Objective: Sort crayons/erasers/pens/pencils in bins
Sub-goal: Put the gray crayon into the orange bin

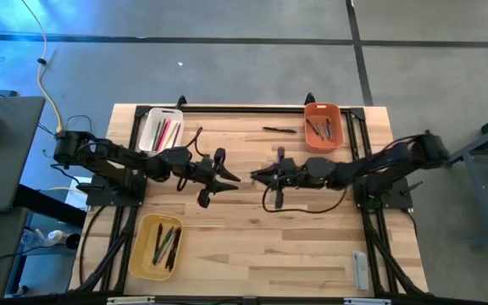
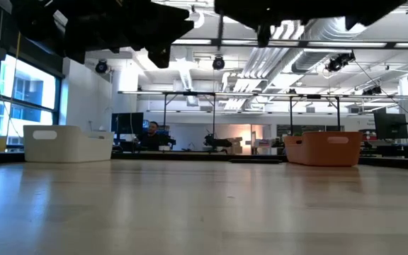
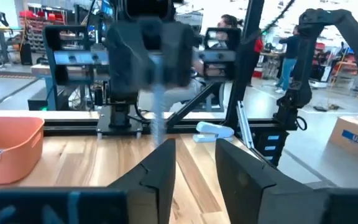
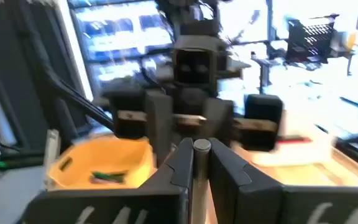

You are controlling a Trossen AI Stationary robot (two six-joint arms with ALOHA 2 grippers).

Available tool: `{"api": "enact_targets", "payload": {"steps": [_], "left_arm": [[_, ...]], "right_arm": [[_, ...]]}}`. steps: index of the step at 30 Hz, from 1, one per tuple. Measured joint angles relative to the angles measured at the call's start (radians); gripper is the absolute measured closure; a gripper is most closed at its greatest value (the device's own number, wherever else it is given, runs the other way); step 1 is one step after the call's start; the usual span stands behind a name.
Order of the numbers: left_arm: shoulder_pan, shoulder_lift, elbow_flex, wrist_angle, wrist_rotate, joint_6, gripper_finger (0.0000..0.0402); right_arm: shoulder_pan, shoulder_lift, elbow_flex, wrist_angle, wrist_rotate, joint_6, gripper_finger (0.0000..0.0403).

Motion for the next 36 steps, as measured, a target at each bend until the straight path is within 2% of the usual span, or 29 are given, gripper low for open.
{"api": "enact_targets", "payload": {"steps": [6,10,13,18,22,27,31,36], "left_arm": [[-0.025,-0.011,-0.001,-0.057,-0.035,0.036,0.0339],[-0.086,-0.011,-0.037,-0.059,-0.175,0.045,0.0373],[-0.134,-0.011,-0.069,-0.037,-0.274,0.046,0.0394],[-0.19,-0.011,-0.147,0.101,-0.328,0.046,0.0398],[-0.211,-0.011,-0.196,0.184,-0.384,0.045,0.0397],[-0.215,-0.011,-0.211,0.188,-0.403,0.046,0.0401],[-0.216,-0.011,-0.212,0.188,-0.403,0.05,0.0401],[-0.215,-0.011,-0.212,0.188,-0.403,0.072,0.0401]], "right_arm": [[-0.032,-0.207,0.0,-0.392,0.159,0.039,0.0386],[-0.102,-0.329,0.0,-0.669,0.283,0.124,0.0386],[-0.196,-0.388,0.003,-0.87,0.319,0.199,0.0386],[-0.419,-0.401,0.02,-1.117,0.327,0.245,0.0386],[-0.622,-0.361,0.02,-1.192,0.275,0.212,0.0386],[-0.853,-0.252,0.021,-1.187,0.15,0.119,0.0386],[-0.957,-0.142,0.021,-1.153,0.093,0.051,0.0386],[-1.029,-0.029,0.021,-1.103,0.059,0.013,0.0386]]}}
